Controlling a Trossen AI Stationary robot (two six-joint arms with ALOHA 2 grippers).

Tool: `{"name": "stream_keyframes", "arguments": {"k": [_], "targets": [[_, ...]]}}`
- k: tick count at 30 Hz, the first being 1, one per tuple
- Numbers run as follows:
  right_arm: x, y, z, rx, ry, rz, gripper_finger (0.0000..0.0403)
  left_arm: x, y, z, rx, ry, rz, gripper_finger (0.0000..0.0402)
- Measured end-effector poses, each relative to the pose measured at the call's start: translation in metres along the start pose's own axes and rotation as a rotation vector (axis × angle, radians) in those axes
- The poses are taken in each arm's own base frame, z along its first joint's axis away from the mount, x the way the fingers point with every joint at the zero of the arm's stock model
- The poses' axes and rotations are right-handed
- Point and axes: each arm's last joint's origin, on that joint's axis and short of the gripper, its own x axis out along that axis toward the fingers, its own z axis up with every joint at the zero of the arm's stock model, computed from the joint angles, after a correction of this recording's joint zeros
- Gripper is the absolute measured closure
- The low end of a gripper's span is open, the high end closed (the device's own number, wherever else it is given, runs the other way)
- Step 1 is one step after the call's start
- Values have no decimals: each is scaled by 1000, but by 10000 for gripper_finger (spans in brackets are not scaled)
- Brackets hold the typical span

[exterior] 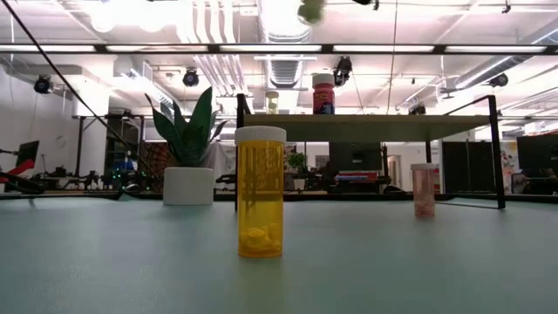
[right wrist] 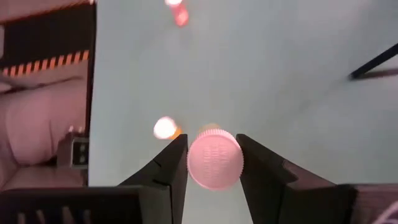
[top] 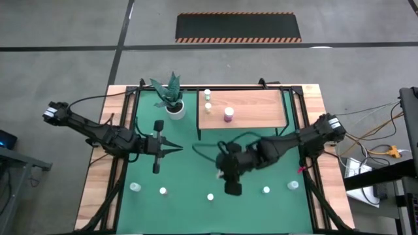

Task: Pick and place medicine bottles onto shelf by color
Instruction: Put the yellow pill bottle on the shelf

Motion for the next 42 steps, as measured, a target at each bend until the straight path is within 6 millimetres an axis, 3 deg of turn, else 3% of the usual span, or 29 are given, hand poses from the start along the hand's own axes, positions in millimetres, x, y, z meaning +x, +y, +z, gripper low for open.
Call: {"name": "stream_keyframes", "arguments": {"k": [10,17,30,42], "targets": [[-42,-69,52,19,-141,-81,291,-15,6,-2,1,-118,30,398],[-60,-110,73,67,-210,-106,291,-18,7,-1,2,-121,31,398],[-17,-159,91,44,32,-167,291,-18,7,-1,31,-121,33,398],[5,-188,93,45,160,-198,291,-16,6,-2,32,-113,31,398]]}}
